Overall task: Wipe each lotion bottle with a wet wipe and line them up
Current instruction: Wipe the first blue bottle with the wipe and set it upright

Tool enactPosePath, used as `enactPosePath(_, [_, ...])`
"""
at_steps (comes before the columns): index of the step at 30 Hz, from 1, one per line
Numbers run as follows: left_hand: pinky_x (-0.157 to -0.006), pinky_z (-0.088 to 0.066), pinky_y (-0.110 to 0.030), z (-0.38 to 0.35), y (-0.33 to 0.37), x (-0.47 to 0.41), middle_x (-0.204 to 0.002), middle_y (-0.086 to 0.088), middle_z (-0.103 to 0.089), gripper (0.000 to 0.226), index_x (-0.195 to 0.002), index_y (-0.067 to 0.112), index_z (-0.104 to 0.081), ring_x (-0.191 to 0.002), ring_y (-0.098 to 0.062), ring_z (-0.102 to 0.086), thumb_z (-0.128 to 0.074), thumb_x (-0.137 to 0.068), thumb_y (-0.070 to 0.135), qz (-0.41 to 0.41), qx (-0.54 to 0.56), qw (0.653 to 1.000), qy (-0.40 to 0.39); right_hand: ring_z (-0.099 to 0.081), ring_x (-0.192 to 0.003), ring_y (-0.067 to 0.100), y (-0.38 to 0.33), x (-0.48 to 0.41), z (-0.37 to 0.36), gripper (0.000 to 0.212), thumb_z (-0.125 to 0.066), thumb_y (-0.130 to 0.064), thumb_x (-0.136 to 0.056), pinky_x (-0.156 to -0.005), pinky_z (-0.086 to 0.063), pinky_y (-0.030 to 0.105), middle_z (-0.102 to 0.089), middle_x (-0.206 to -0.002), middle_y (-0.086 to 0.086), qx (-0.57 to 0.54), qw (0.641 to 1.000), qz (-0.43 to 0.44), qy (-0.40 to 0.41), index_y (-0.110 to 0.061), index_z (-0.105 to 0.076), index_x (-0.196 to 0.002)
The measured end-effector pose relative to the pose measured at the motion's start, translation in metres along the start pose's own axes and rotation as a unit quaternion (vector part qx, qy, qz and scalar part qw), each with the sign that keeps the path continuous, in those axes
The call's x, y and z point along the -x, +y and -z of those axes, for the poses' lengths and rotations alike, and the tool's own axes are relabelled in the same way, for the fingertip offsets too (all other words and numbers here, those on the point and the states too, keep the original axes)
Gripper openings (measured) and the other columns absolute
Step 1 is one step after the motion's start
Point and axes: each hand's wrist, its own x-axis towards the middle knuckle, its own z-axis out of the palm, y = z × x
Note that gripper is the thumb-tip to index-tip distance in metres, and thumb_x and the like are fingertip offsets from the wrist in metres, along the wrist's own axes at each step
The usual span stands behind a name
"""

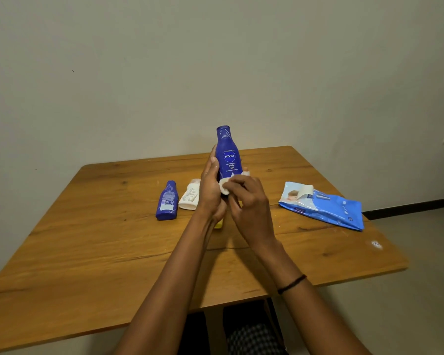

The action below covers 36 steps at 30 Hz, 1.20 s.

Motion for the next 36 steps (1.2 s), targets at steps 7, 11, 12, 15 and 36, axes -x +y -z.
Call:
enactPosePath(7, [-0.093,-0.054,-0.039,-0.001,-0.003,0.006,-0.122,-0.017,-0.065,0.05,-0.141,0.003,-0.047,-0.111,-0.026,-0.063,-0.039,-0.106,0.039,0.03,-0.023,0.999,0.013,-0.048,-0.12,0.018,0.001,-0.011,0.003,0.038,-0.071,-0.015,-0.084,-0.09,-0.049,0.026,-0.061,-0.12,0.01,0.011,0.999,0.004,0.038,-0.009,-0.063,-0.121])
enactPosePath(11, [-0.087,-0.056,-0.032,0.001,-0.014,0.01,-0.109,-0.008,-0.073,0.035,-0.125,0.012,-0.06,-0.104,-0.019,-0.068,-0.037,-0.108,0.033,-0.005,-0.064,0.998,0.007,-0.057,-0.101,0.019,-0.001,-0.055,0.01,0.026,-0.072,-0.002,-0.082,-0.082,-0.048,0.022,-0.067,-0.107,0.008,0.014,0.995,0.006,0.103,-0.007,-0.071,-0.107])
enactPosePath(12, [-0.084,-0.057,-0.031,0.0,-0.017,0.012,-0.109,-0.006,-0.074,0.035,-0.126,0.014,-0.059,-0.102,-0.017,-0.07,-0.037,-0.108,0.034,-0.012,-0.076,0.997,0.002,-0.058,-0.1,0.019,-0.002,-0.066,0.012,0.024,-0.07,-0.002,-0.083,-0.081,-0.046,0.02,-0.067,-0.106,0.007,0.017,0.994,0.008,0.109,-0.007,-0.071,-0.105])
enactPosePath(15, [-0.078,-0.058,-0.028,0.0,-0.021,0.015,-0.107,-0.002,-0.075,0.035,-0.129,0.016,-0.057,-0.098,-0.014,-0.072,-0.036,-0.108,0.035,-0.028,-0.09,0.995,-0.01,-0.061,-0.097,0.02,-0.005,-0.088,0.015,0.019,-0.067,-0.001,-0.085,-0.079,-0.046,0.018,-0.068,-0.104,0.007,0.015,0.993,0.009,0.121,-0.006,-0.072,-0.103])
enactPosePath(36, [-0.08,-0.058,-0.032,0.008,-0.012,0.011,-0.112,-0.004,-0.074,0.037,-0.135,0.017,-0.054,-0.103,-0.017,-0.07,-0.04,-0.106,0.035,-0.024,-0.038,0.999,0.026,-0.064,-0.105,0.023,-0.011,-0.072,0.005,0.026,-0.07,0.004,-0.081,-0.09,-0.051,0.026,-0.069,-0.11,0.014,-0.026,0.995,0.037,0.088,0.0,-0.07,-0.107])
